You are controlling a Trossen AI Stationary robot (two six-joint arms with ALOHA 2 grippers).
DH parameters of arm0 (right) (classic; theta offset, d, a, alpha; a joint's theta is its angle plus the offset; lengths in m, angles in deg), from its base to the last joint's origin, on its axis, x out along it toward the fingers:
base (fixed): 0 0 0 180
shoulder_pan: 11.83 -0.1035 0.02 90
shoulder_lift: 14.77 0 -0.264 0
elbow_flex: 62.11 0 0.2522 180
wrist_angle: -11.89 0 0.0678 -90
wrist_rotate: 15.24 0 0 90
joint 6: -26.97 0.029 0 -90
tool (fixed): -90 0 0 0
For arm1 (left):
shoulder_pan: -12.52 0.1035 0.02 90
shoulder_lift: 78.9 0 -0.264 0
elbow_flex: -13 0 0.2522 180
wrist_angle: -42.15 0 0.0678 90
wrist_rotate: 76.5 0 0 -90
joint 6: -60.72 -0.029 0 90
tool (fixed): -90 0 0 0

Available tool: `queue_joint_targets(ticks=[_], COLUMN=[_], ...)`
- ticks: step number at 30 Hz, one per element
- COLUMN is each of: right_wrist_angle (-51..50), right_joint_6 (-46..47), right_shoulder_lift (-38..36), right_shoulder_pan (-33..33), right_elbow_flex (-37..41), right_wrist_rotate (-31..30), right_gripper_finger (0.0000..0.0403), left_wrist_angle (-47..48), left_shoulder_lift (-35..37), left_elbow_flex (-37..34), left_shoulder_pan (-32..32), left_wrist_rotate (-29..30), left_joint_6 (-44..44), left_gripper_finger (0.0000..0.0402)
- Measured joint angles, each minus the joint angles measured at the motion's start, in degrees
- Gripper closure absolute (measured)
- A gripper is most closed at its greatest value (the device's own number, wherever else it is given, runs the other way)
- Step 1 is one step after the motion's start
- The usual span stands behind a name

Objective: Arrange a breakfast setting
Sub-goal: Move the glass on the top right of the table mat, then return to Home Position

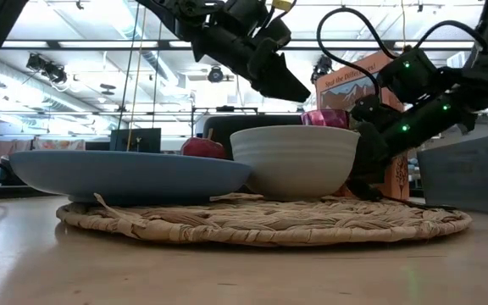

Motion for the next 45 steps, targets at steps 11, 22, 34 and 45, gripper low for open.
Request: queue_joint_targets(ticks=[11,22,34,45], right_wrist_angle=[-15.1,-35.8,-57.8,-45.9], right_joint_6=[0.2,1.2,4.9,7.8], right_shoulder_lift=[-11.7,-24.5,-38.5,-41.0], right_shoulder_pan=[1.2,-0.2,-5.8,-18.2], right_elbow_flex=[0.0,-5.9,-13.6,-14.0], right_wrist_rotate=[1.7,3.3,6.3,3.5], right_gripper_finger=[0.0004,0.0013,0.0027,0.0142], left_wrist_angle=[0.1,3.0,9.3,-8.6], left_shoulder_lift=[0.6,1.7,11.6,24.6], left_elbow_flex=[0.0,0.0,-0.8,-19.4], left_shoulder_pan=[0.4,0.4,1.2,0.7], left_wrist_rotate=[-0.2,-0.2,-4.3,-6.6], left_joint_6=[1.6,3.2,10.3,21.3], left_gripper_finger=[0.0173,0.0173,0.0173,0.0215])
